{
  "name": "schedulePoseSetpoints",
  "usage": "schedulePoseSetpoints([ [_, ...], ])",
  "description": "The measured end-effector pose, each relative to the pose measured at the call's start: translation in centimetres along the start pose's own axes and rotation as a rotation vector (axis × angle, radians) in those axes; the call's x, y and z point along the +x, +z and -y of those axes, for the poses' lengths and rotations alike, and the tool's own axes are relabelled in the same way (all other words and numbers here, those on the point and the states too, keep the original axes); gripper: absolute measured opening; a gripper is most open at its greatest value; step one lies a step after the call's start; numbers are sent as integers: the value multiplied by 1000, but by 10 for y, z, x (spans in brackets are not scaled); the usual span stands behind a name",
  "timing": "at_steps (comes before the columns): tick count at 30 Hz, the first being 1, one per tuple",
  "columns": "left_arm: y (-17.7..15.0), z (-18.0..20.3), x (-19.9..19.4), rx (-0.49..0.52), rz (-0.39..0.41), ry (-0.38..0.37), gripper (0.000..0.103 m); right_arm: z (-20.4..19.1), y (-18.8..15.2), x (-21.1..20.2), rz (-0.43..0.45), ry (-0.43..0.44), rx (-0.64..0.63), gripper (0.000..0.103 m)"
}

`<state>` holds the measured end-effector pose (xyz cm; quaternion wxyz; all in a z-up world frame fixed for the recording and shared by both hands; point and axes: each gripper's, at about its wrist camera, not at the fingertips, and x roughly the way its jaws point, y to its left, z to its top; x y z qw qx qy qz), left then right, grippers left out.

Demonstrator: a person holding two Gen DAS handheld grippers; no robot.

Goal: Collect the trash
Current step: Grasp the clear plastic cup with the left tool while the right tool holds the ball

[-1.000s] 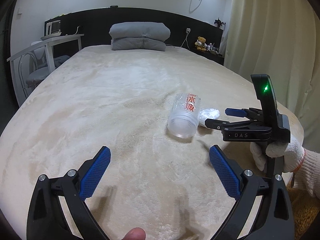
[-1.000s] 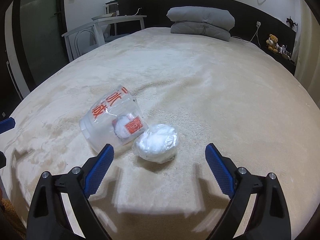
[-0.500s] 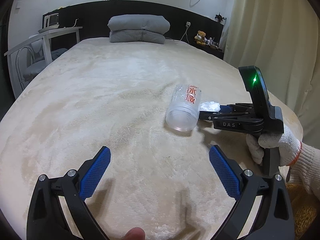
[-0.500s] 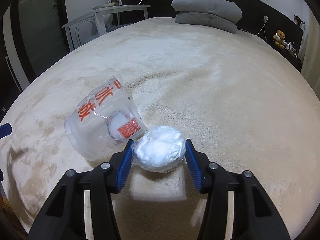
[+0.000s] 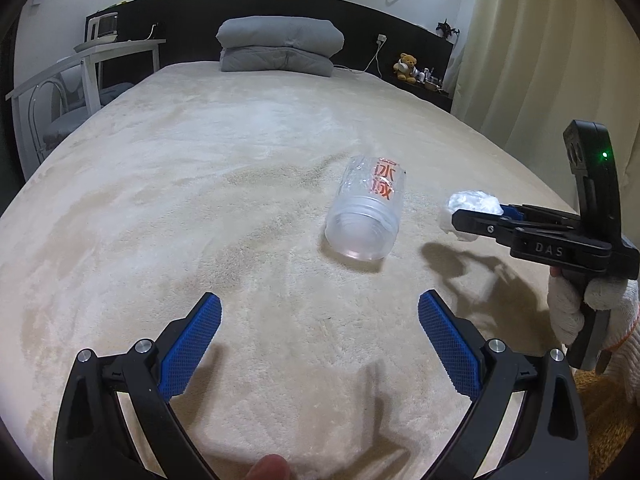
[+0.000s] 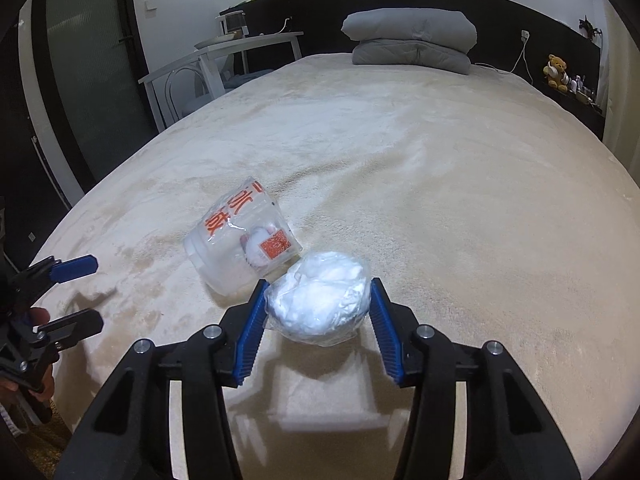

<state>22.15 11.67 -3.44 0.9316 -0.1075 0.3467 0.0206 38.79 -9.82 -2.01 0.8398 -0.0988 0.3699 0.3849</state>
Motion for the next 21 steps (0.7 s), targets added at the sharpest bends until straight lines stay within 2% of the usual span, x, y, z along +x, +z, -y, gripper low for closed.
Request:
schedulePoseSetpoints([
  [7, 15, 2, 11, -55, 89, 11, 97, 6, -12, -27, 14, 25, 4, 50],
  [17, 39, 18, 54, -45, 81, -33, 96, 16, -23, -52, 24, 42, 0, 50],
  [21, 44, 23, 74, -59, 45, -34, 96, 18, -23, -54, 26, 47, -1, 50],
])
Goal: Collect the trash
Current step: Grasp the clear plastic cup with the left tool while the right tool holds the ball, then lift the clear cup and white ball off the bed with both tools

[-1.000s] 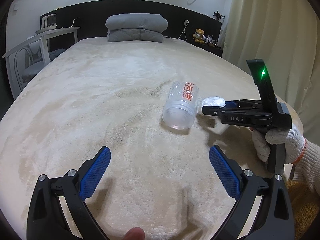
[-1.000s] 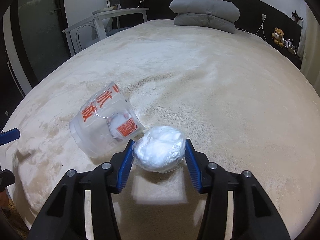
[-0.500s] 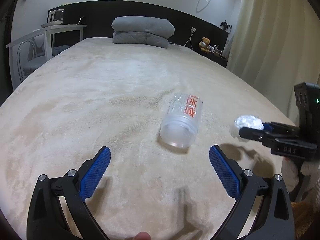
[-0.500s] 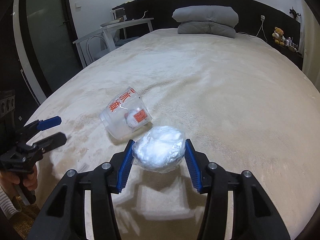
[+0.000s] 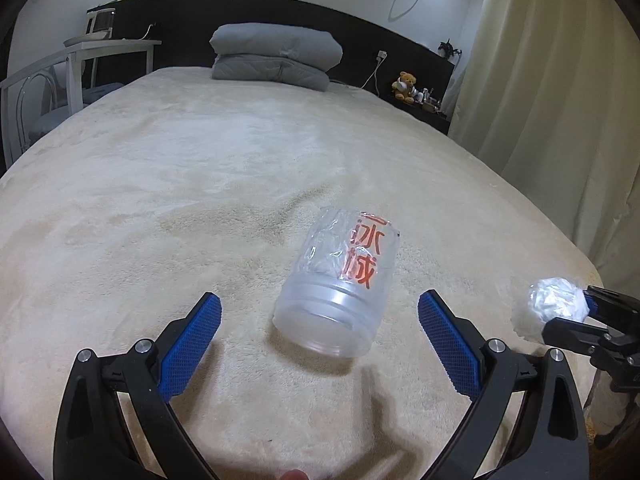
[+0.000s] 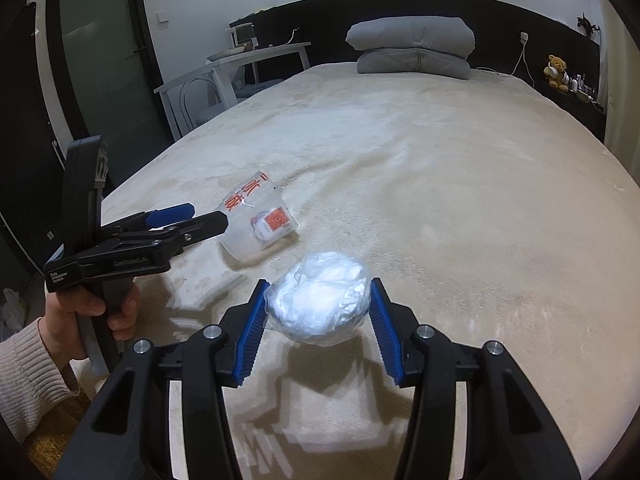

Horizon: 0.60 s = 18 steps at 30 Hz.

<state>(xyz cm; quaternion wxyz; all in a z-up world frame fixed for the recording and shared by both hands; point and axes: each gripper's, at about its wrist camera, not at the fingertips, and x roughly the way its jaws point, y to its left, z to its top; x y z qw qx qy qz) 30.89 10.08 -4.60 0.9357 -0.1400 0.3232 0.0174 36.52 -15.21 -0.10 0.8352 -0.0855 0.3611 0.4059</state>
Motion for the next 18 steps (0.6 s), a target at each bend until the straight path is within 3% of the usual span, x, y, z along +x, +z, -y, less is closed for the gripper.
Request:
schedulePoseSetpoints([
  [9, 8, 10, 23, 10, -18, -21, 95, 0, -1, 2, -10, -7, -7, 50],
  [14, 10, 10, 33, 21, -37, -31, 69, -1, -2, 3, -11, -8, 0, 50],
  [18, 8, 10, 32, 27, -38, -21, 65, -2, -3, 5, -16, -10, -3, 50],
])
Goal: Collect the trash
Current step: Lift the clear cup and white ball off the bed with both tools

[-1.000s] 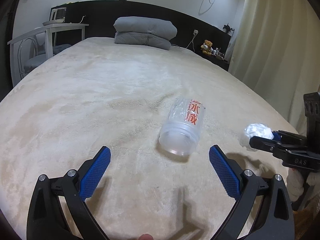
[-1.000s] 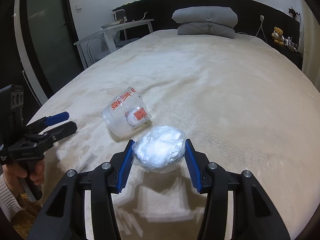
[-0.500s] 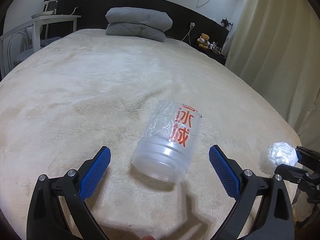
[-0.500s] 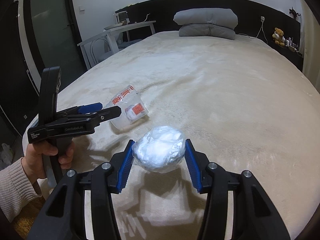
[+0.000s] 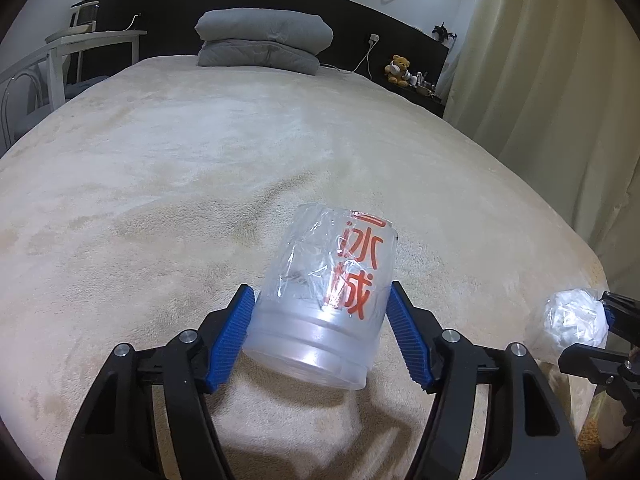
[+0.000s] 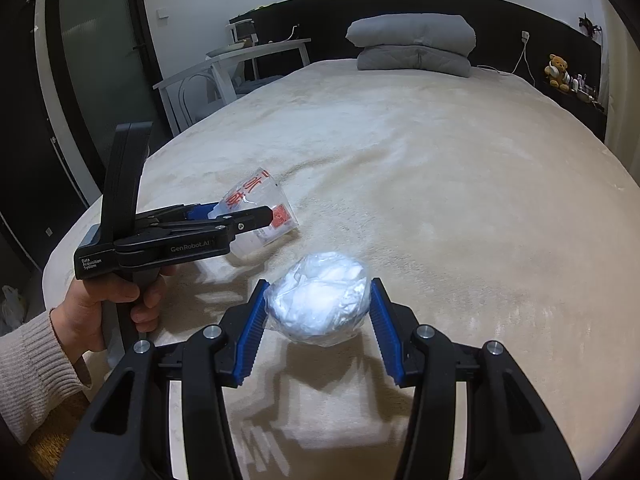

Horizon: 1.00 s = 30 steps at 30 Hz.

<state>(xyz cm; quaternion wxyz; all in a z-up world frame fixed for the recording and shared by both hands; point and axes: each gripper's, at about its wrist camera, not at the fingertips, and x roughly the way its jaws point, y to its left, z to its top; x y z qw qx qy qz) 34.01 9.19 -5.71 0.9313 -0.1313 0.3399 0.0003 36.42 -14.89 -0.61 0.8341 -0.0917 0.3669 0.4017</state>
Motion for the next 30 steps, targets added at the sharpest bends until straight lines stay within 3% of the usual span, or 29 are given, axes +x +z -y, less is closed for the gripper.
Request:
schedulePoseSetpoints([
  [14, -7, -1, -59, -32, 84, -12, 64, -4, -5, -10, 14, -26, 9, 50],
  [30, -48, 20, -152, -67, 183, -54, 64, -15, -38, -69, 85, -53, 75, 50],
])
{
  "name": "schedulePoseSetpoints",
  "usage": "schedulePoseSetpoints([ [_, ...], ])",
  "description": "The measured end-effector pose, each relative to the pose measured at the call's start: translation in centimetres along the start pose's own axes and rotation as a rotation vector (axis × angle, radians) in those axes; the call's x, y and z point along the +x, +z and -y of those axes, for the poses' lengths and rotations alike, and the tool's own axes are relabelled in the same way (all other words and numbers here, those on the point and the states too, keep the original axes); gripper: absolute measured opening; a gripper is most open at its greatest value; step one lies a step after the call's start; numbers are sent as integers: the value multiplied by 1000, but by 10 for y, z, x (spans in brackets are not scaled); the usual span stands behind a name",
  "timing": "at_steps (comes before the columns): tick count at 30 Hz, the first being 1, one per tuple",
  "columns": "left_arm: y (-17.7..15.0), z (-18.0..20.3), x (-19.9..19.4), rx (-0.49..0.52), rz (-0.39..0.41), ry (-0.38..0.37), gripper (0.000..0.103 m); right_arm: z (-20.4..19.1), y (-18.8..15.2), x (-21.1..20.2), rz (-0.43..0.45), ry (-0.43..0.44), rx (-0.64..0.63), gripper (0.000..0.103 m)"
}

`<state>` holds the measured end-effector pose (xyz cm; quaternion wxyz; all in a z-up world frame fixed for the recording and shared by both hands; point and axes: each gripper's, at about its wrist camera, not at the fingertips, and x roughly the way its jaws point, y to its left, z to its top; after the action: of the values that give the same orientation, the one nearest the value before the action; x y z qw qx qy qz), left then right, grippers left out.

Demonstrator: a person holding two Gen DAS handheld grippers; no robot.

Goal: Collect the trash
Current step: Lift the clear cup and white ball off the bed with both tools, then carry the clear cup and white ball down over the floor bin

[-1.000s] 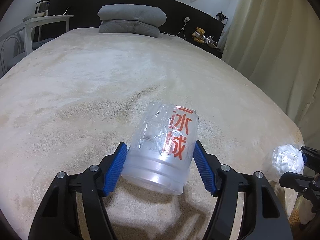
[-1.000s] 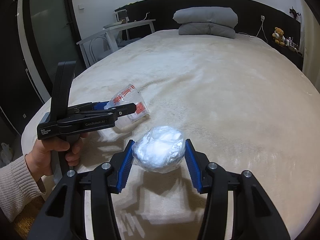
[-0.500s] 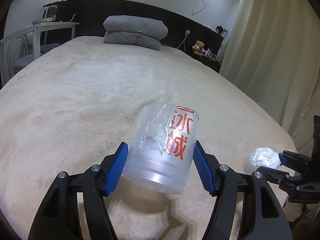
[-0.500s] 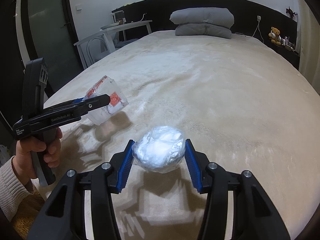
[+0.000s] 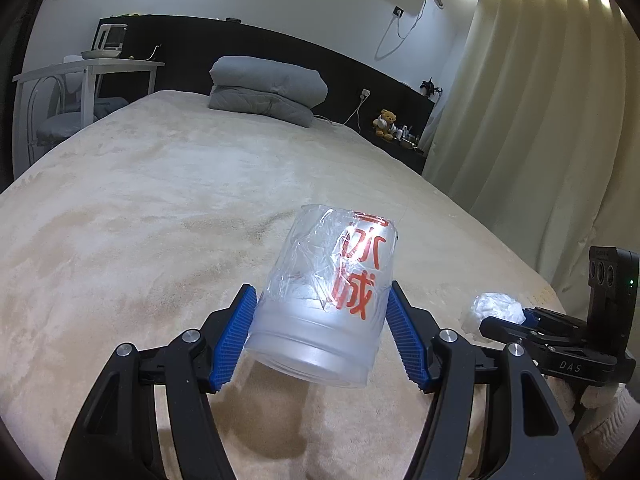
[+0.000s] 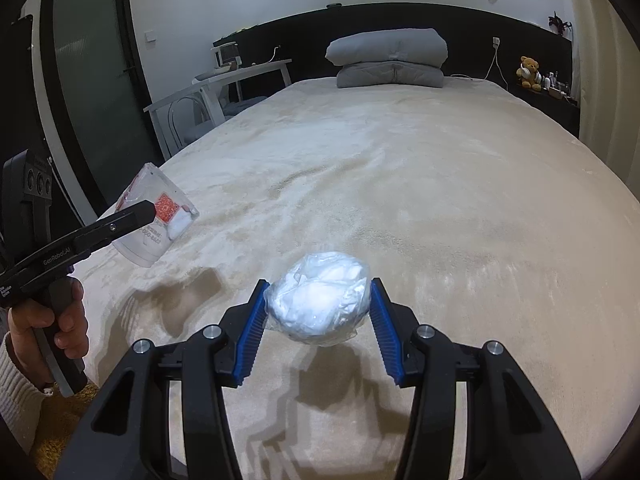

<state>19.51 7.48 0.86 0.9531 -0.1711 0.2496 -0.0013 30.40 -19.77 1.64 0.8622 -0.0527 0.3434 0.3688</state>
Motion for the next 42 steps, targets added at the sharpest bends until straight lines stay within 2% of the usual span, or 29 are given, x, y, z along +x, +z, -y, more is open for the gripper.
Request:
schedulePoseSetpoints([
  [24, -71, 41, -106, -13, 65, -72, 64, -35, -79, -83, 36, 40, 58, 50],
  [42, -110, 72, -137, 27, 40, -111, 64, -59, -117, -112, 29, 84, 38, 51],
])
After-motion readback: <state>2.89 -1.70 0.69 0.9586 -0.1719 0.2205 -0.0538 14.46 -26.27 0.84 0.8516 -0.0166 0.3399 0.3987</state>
